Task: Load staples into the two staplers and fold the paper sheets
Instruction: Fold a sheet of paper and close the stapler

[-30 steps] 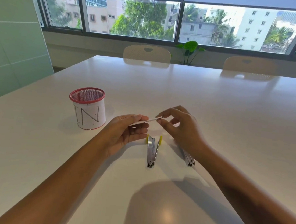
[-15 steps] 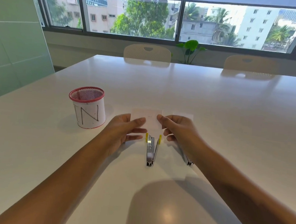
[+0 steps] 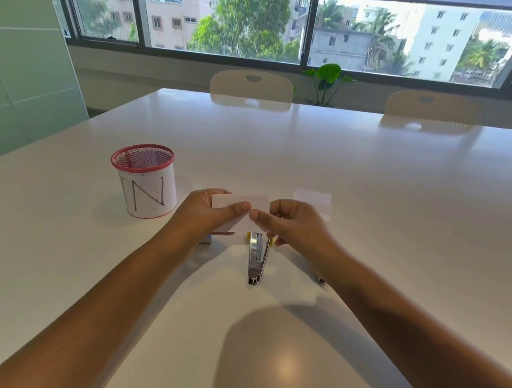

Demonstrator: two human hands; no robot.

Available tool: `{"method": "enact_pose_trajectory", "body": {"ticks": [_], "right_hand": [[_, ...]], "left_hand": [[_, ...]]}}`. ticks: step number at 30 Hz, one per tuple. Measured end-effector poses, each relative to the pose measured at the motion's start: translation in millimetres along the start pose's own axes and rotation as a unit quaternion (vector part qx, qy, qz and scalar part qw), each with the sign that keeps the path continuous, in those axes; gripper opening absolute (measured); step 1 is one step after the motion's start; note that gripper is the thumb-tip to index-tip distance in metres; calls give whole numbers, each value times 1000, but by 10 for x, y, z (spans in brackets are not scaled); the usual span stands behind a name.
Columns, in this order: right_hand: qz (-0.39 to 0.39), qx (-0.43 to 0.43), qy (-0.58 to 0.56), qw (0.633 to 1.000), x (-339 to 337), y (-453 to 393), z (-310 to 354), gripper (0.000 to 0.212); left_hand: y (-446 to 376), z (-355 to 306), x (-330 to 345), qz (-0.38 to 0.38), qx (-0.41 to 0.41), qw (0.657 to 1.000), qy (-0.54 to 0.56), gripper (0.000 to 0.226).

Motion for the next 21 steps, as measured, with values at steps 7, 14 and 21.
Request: {"method": "enact_pose_trajectory", "body": {"ticks": [7, 14, 21], "right_hand": [[-19, -22, -4, 1000, 26, 10, 12, 18], [-4, -10, -24, 1000, 45, 30, 7, 20], [-1, -21, -24, 999, 48, 20, 7, 24]], "left_hand": [[23, 6, 22, 15, -15, 1000, -19, 25], [36, 2, 22, 3, -22, 997, -69, 19], [25, -9, 26, -14, -36, 995, -88, 23]]}}
Point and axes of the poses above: each hand's wrist, its own y-axis away from the middle knuckle, its own x-axis out of the palm, z = x × y, the point moved 1 cm from there along -y, towards the middle knuckle, and after that the axes turned 9 degrees about -x, right-handed, at the moved point
